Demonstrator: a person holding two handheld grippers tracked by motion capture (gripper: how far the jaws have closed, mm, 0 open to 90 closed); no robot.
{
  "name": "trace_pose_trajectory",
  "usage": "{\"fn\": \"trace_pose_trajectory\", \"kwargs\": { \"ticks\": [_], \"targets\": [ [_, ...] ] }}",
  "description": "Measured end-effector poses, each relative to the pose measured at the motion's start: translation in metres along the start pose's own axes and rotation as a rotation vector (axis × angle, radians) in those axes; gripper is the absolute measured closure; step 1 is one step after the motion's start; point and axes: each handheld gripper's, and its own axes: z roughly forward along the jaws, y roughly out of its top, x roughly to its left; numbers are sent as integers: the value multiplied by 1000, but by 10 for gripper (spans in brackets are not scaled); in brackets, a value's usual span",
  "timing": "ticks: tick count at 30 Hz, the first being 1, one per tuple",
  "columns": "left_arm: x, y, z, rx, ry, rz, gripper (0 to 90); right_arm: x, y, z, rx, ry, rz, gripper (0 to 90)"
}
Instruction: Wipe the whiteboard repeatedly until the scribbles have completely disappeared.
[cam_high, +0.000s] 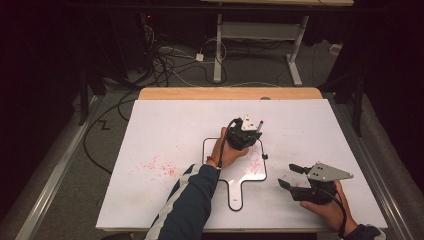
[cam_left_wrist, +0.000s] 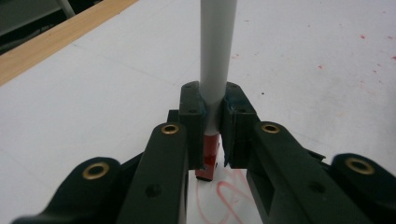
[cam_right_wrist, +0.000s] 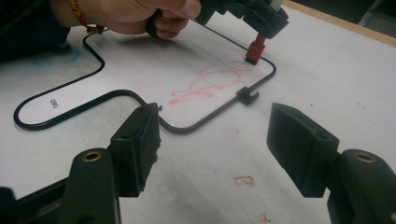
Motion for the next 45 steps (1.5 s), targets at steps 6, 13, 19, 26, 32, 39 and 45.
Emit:
{"fn": "trace_pose_trajectory", "kwargs": {
  "ticks": [6,13,19,26,32,39,45],
  "targets": [
    [-20,1,1,-4,-71,42,787,0,0,1,9,3,2,353],
    [-9,-1,-3,7,-14,60,787,1,0,1,6,1,-3,348],
    [1,-8,-10,-5,-21,-4,787,-1,0,1,4,-2,2,346],
    [-20,-5,-8,-4,-72,65,787,0,1,1,5,-5,4,341],
    [-4,-8,-13,13,5,49,787,1,0,2,9,-12,-2,337],
    [6,-11,-16,5,9,-18,787,0,0,2,11,-10,-4,337],
    [-18,-7,-10,-5,-60,37,787,1,1,2,16,-9,-5,336]
  ]
}}
